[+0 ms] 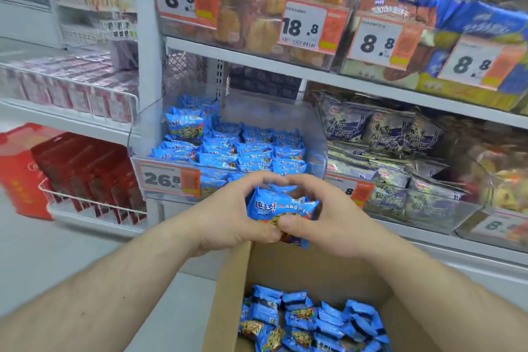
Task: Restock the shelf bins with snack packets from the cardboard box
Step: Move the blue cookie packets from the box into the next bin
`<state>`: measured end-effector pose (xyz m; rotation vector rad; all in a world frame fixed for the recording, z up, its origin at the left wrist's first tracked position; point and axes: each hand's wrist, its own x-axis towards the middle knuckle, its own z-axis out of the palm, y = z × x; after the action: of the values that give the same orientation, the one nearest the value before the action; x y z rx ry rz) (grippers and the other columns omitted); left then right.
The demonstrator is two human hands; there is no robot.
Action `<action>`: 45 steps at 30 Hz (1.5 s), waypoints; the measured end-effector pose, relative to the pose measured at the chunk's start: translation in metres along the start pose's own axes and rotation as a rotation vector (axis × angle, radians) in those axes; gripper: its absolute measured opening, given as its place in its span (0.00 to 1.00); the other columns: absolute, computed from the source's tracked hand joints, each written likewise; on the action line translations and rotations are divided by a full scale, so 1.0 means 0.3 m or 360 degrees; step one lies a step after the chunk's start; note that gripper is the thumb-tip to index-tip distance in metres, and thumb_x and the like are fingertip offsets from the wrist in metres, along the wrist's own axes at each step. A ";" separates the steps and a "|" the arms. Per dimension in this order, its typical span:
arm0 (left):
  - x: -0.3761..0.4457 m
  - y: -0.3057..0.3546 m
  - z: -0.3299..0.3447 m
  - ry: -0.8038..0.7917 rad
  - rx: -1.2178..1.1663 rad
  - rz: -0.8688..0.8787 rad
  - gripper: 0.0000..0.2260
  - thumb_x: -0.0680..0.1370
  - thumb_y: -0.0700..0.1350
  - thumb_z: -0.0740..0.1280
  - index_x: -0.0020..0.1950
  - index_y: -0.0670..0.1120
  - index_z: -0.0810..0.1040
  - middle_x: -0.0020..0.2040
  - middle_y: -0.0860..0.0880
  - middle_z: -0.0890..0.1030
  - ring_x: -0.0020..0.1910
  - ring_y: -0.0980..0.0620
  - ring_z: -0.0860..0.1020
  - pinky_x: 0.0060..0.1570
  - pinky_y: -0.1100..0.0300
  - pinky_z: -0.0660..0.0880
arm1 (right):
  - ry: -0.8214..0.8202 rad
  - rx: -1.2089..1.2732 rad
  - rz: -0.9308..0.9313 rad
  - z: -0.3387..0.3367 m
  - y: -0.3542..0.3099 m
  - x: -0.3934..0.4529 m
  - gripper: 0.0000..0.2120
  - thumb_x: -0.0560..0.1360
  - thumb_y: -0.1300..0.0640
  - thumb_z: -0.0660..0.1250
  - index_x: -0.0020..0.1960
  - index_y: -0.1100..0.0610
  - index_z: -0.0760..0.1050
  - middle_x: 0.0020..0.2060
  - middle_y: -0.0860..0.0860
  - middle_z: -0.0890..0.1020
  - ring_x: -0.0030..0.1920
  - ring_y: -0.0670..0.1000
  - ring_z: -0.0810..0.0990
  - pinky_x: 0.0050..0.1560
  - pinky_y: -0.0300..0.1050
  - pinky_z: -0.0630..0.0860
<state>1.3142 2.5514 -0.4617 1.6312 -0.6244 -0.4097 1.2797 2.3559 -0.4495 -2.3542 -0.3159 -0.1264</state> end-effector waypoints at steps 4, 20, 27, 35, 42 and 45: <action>-0.017 0.003 -0.063 0.0225 0.0175 0.0051 0.39 0.63 0.40 0.79 0.65 0.68 0.66 0.62 0.52 0.75 0.59 0.55 0.78 0.60 0.56 0.76 | -0.0063 -0.0106 -0.0039 0.012 -0.068 0.071 0.24 0.69 0.50 0.76 0.62 0.44 0.73 0.56 0.34 0.76 0.55 0.30 0.72 0.50 0.24 0.67; 0.083 -0.111 -0.255 0.1184 0.1553 -0.0101 0.08 0.71 0.56 0.67 0.49 0.57 0.78 0.47 0.57 0.79 0.56 0.57 0.74 0.57 0.56 0.55 | 0.0147 -0.0050 -0.0043 0.243 -0.179 0.720 0.21 0.64 0.51 0.80 0.54 0.49 0.76 0.49 0.46 0.78 0.46 0.47 0.76 0.44 0.40 0.70; 0.092 -0.120 -0.253 0.1191 0.1533 -0.0061 0.03 0.70 0.54 0.66 0.42 0.57 0.75 0.45 0.57 0.80 0.53 0.57 0.73 0.56 0.57 0.54 | 0.0087 -0.0528 -0.0199 0.338 -0.168 0.820 0.21 0.68 0.49 0.77 0.59 0.49 0.77 0.56 0.49 0.75 0.55 0.50 0.75 0.56 0.42 0.70; 0.097 -0.126 -0.254 0.1175 0.1506 -0.0068 0.04 0.70 0.54 0.66 0.41 0.55 0.75 0.45 0.57 0.79 0.53 0.57 0.73 0.59 0.56 0.52 | 0.0039 -0.0765 -0.0238 0.371 -0.167 0.805 0.22 0.72 0.45 0.72 0.64 0.51 0.78 0.58 0.55 0.68 0.55 0.55 0.75 0.59 0.46 0.71; 0.089 -0.124 -0.252 0.1172 0.1512 -0.0062 0.05 0.70 0.53 0.66 0.43 0.54 0.78 0.46 0.57 0.79 0.54 0.56 0.72 0.59 0.57 0.49 | -0.0003 -0.0948 -0.0253 0.361 -0.168 0.786 0.25 0.73 0.39 0.69 0.67 0.45 0.74 0.57 0.53 0.65 0.56 0.55 0.73 0.55 0.46 0.73; 0.089 -0.123 -0.249 0.1168 0.1524 -0.0064 0.04 0.71 0.53 0.66 0.43 0.55 0.77 0.47 0.57 0.79 0.54 0.56 0.71 0.60 0.57 0.49 | -0.0005 -0.0812 -0.0211 0.342 -0.162 0.773 0.32 0.71 0.38 0.71 0.73 0.42 0.67 0.60 0.53 0.64 0.58 0.52 0.72 0.58 0.46 0.72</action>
<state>1.3856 2.5968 -0.4840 2.4953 -0.2023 0.5586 1.4906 2.5049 -0.4483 -2.8354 -0.4882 -0.2961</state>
